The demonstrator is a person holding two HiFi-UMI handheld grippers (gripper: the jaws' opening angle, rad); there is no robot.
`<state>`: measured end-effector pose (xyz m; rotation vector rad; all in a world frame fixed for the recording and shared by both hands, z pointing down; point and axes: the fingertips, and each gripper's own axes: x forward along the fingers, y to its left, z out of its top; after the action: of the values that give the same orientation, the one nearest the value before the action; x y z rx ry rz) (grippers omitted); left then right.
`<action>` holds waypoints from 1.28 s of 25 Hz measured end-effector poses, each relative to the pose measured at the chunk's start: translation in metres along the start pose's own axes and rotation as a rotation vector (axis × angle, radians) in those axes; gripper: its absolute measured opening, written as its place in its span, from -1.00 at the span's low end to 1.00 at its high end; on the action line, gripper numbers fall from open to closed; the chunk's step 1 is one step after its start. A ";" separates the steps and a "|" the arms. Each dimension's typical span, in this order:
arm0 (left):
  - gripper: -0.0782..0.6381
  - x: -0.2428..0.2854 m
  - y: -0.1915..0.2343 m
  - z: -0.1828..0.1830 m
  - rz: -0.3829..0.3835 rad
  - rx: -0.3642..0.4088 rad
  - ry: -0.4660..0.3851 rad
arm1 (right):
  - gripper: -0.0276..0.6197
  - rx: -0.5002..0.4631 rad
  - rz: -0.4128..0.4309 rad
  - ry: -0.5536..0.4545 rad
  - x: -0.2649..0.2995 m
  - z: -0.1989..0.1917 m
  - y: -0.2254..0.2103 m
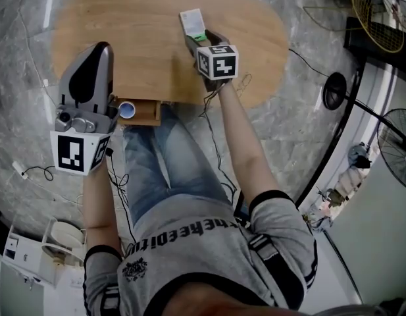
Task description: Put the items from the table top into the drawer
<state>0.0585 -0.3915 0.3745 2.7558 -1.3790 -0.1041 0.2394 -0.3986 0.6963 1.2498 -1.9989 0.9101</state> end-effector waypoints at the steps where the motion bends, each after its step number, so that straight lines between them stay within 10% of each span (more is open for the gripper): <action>1: -0.75 0.000 0.002 -0.003 0.001 0.000 0.003 | -0.08 0.000 -0.006 0.006 0.006 -0.001 -0.003; 19: -0.75 0.005 0.020 -0.059 0.019 -0.033 0.062 | 0.27 -0.056 -0.082 0.143 0.088 -0.042 -0.046; 32: -0.75 -0.015 0.035 -0.076 0.036 -0.040 0.100 | 0.15 -0.080 -0.159 0.186 0.101 -0.047 -0.043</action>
<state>0.0281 -0.3984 0.4539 2.6632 -1.3848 0.0069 0.2477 -0.4249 0.8124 1.2146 -1.7478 0.8290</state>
